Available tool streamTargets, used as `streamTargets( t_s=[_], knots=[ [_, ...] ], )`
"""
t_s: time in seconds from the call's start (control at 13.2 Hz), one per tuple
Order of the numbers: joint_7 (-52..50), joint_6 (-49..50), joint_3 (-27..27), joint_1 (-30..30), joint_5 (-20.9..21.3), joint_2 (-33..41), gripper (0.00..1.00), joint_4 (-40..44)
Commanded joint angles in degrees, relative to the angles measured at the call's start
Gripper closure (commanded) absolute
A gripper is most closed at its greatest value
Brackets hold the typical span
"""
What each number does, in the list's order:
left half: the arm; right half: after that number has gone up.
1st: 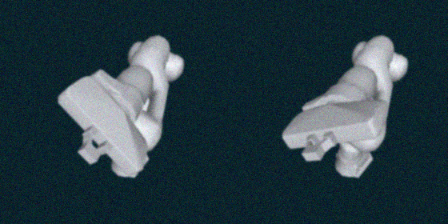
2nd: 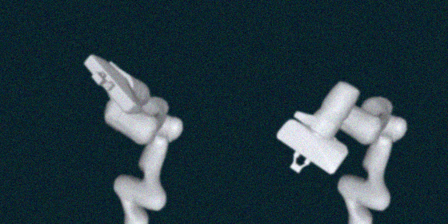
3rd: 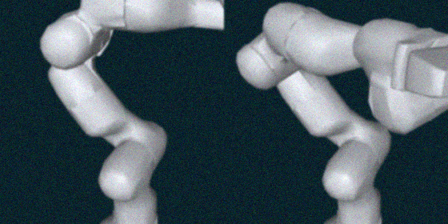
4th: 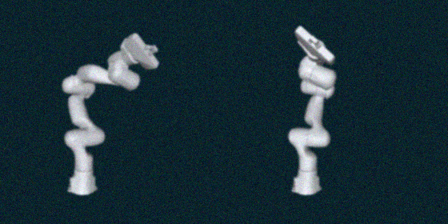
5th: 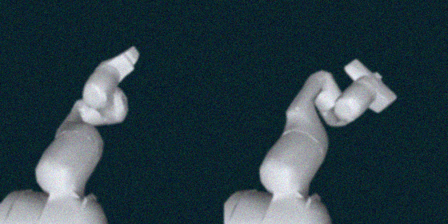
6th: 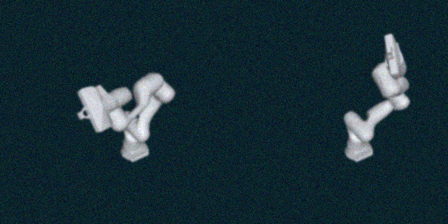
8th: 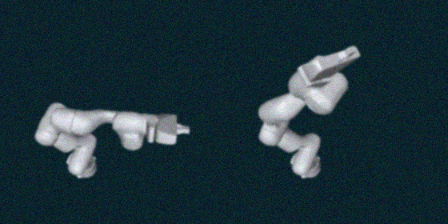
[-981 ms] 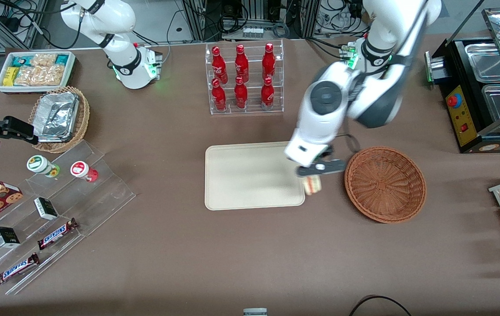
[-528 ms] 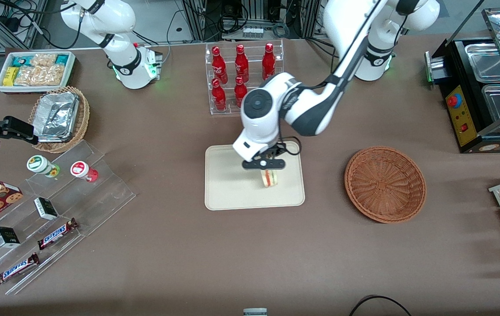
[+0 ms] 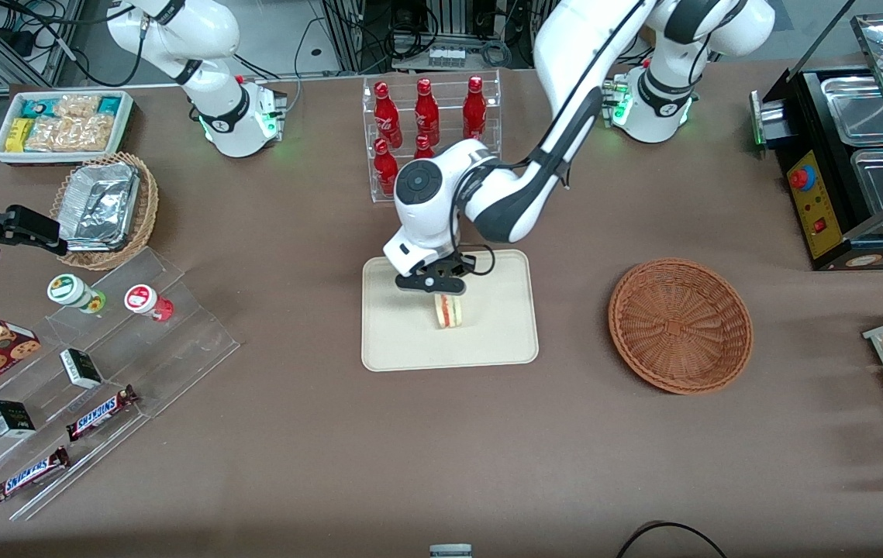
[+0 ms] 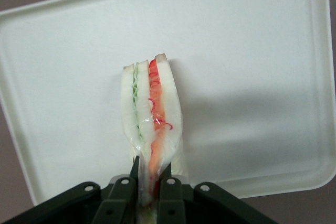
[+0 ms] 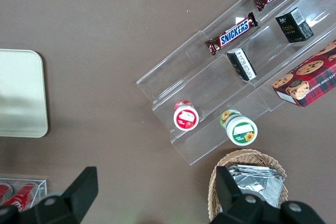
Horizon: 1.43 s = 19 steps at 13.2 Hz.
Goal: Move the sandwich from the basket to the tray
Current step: 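Lower the sandwich onto the cream tray and open the left gripper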
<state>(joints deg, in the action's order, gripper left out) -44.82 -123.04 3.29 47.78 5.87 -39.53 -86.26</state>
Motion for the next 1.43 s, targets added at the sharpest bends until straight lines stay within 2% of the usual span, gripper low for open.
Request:
streamTargets(
  t_s=[0.0, 0.08, 0.15, 0.23, 0.6, 0.83, 0.98, 1.36],
  knots=[
    [-1.1, -3.0, -0.8, 1.5, 1.1, -1.6, 1.0, -0.2],
    [-1.5, -3.1, -0.8, 1.8, 0.9, -1.7, 0.75, -0.2],
    [-2.5, -3.0, -0.8, 1.8, 1.1, -1.7, 0.21, -0.2],
    [-2.8, -2.9, -0.8, 1.8, 1.1, -1.4, 0.0, 0.0],
    [-3.0, 2.6, -1.3, 0.6, 0.5, 2.1, 0.0, 0.9],
    [-3.3, 7.2, -1.3, -1.9, 0.4, 6.9, 0.0, 0.9],
    [-8.4, 11.0, -1.4, -3.0, 0.8, 10.8, 0.0, 1.0],
    [-8.5, 19.4, -1.6, -9.6, 0.4, 19.7, 0.0, 0.5]
  ],
)
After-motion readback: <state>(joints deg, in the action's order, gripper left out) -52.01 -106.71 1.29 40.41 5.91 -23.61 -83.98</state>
